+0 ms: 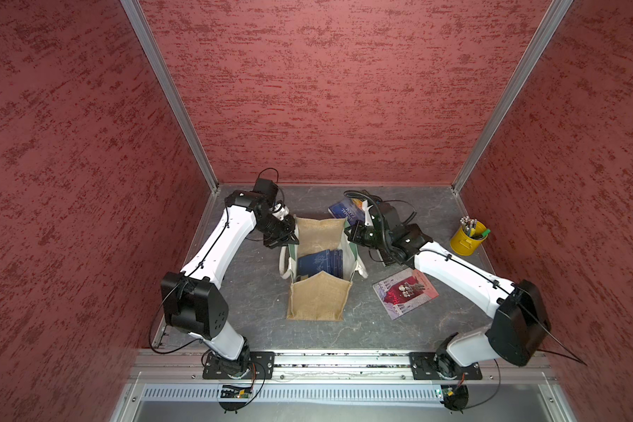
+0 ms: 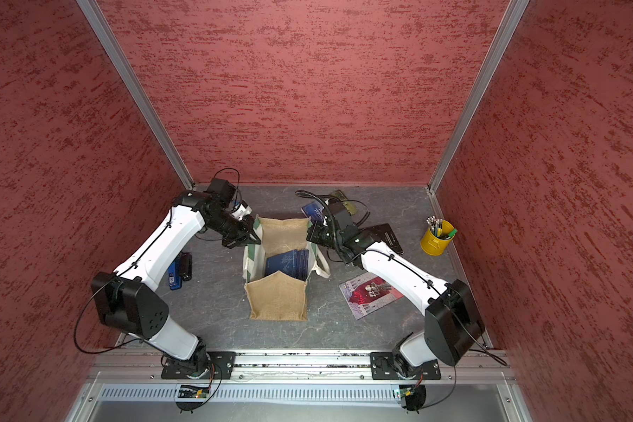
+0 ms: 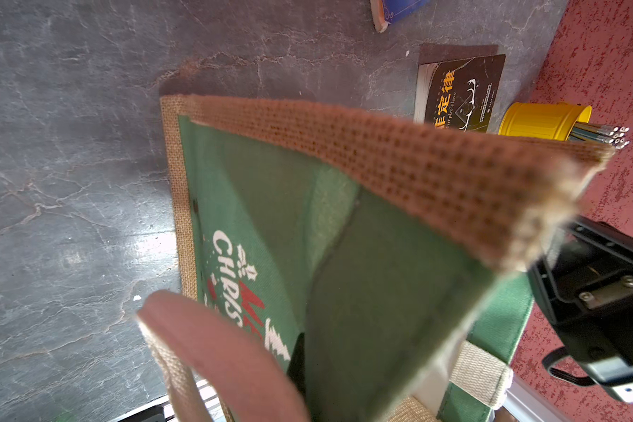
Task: Take out the books from the canvas bag
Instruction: Adjust the canvas bag at the center of the board.
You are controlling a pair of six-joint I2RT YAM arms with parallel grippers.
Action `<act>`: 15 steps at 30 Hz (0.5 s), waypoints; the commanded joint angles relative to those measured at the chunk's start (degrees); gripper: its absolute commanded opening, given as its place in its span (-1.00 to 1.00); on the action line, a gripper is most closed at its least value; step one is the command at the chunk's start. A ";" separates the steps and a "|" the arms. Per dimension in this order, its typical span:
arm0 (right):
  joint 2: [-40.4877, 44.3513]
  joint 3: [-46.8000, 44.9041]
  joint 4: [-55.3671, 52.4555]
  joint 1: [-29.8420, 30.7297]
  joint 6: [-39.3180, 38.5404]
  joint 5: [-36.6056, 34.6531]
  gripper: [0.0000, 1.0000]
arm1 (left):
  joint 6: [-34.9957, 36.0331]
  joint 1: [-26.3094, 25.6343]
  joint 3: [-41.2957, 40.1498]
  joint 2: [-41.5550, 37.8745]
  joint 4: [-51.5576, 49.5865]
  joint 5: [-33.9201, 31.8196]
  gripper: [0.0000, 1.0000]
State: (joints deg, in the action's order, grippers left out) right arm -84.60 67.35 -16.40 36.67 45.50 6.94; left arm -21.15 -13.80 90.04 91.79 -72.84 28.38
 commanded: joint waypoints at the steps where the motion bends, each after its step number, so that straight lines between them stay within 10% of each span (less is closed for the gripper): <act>1: 2.95 4.47 1.48 0.84 -3.86 -3.97 -1.00 | 1.75 -1.29 4.50 -2.96 0.72 -4.28 -1.00; 15: 5.41 17.55 7.77 10.07 -15.53 -16.16 -1.00 | 6.32 -7.60 11.26 -14.13 9.32 -23.61 -1.00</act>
State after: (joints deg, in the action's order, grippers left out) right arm -80.14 81.34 -11.79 44.95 33.47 -4.78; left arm -16.34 -20.97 101.62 78.52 -68.31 8.71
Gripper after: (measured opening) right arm 0.068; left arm 0.065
